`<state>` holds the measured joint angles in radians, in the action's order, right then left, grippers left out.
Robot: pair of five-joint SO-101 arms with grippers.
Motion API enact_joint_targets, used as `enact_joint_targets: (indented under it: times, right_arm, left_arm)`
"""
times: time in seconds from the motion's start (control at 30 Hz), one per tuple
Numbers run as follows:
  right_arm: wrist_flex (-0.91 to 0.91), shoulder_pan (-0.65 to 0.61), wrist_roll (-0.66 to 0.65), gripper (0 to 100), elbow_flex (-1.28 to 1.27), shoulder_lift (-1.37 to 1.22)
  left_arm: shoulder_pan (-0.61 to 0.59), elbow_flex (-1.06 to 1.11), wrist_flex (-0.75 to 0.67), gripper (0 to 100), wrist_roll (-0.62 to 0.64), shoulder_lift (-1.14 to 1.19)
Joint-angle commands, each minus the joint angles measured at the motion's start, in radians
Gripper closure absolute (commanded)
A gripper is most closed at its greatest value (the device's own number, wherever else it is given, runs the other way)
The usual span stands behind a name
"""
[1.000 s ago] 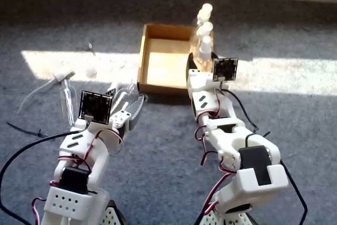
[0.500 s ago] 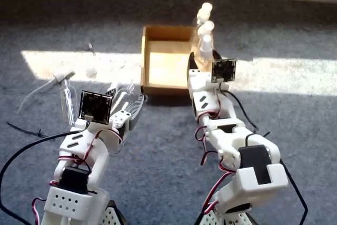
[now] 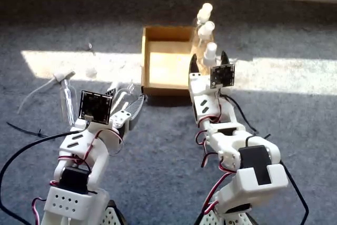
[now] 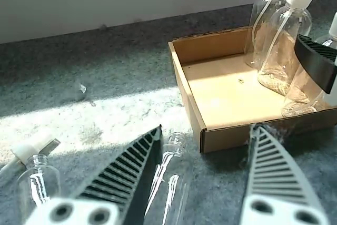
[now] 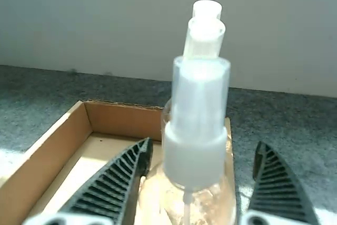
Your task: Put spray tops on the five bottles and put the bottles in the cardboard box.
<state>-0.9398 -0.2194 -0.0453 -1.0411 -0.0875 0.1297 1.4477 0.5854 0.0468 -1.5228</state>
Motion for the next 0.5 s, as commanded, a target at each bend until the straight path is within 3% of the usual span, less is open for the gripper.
enact_joint_targets:
  times: [0.0,0.1,0.23,0.47]
  right_arm:
    - [-0.019,-0.002,-0.009,73.8,0.002,0.015]
    - [-0.019,-0.002,-0.009,71.9,0.002,0.022]
    - [-0.015,-0.002,-0.006,61.2,-0.005,0.091]
    - [-0.015,-0.002,-0.002,60.3,-0.007,0.160]
  left_arm:
    - [0.010,-0.008,-0.023,75,-0.011,-0.002]
    - [0.010,-0.008,-0.023,75,-0.011,-0.002]
    - [0.010,-0.008,-0.023,75,-0.011,-0.002]
    - [0.010,-0.008,-0.023,75,-0.011,-0.002]
